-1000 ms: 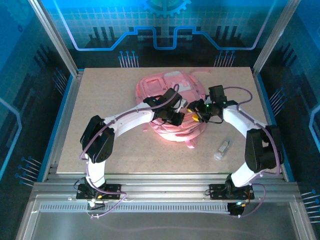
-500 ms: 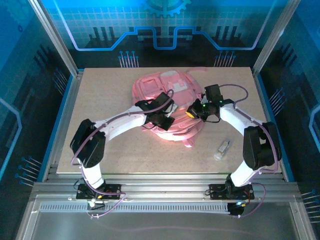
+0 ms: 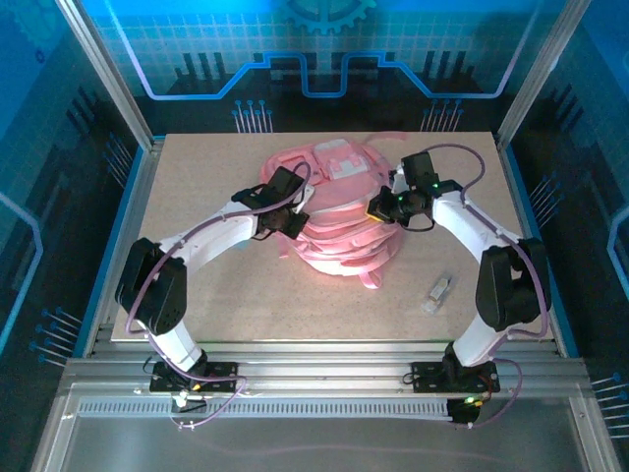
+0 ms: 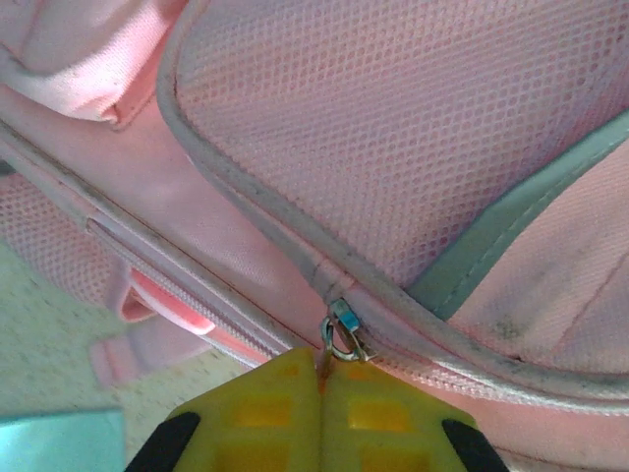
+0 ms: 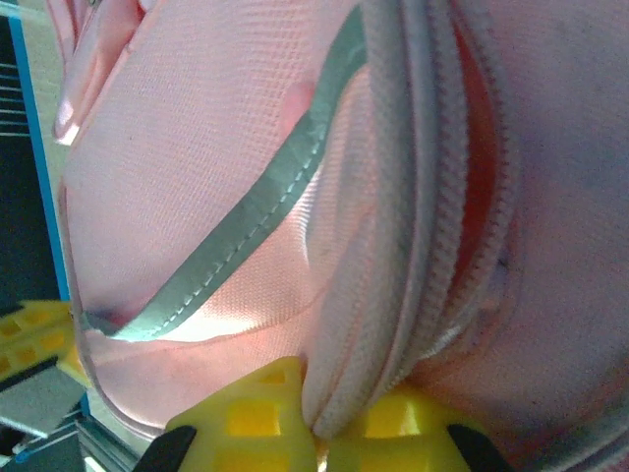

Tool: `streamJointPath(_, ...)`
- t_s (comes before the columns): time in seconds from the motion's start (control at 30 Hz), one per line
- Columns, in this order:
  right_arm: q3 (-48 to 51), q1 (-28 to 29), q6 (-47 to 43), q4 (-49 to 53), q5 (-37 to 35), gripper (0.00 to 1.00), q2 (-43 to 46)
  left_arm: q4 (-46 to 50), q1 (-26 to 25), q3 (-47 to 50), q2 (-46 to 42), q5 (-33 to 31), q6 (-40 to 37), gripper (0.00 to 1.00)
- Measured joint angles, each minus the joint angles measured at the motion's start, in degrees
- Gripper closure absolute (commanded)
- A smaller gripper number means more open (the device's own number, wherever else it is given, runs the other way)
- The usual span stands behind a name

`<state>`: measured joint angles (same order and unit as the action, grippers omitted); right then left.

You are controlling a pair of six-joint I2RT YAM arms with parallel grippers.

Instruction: Pack books, pencil case, and school supplies into a backpack

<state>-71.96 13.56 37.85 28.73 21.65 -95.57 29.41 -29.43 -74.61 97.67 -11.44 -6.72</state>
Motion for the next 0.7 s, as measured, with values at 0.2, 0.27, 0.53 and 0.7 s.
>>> streamJointPath(0.2,-1.55,0.02,-3.41,-0.85,0.24,1.00,-1.14,-6.54,0.09,-1.73,5.97,-7.06,-3.98,0.98)
streamJointPath(0.27,-1.62,0.02,-3.43,-1.14,0.50,0.92,-1.16,-7.26,0.09,-2.43,6.60,-8.33,-3.72,0.74)
streamJointPath(0.53,-2.32,-0.26,-5.60,5.42,-2.64,0.18,1.46,-3.28,5.31,-1.60,1.62,-14.29,8.20,0.19)
streamJointPath(0.7,-1.97,-1.53,-5.22,12.31,-14.03,0.00,7.78,-1.01,5.18,-0.55,-5.31,-10.10,16.94,0.01)
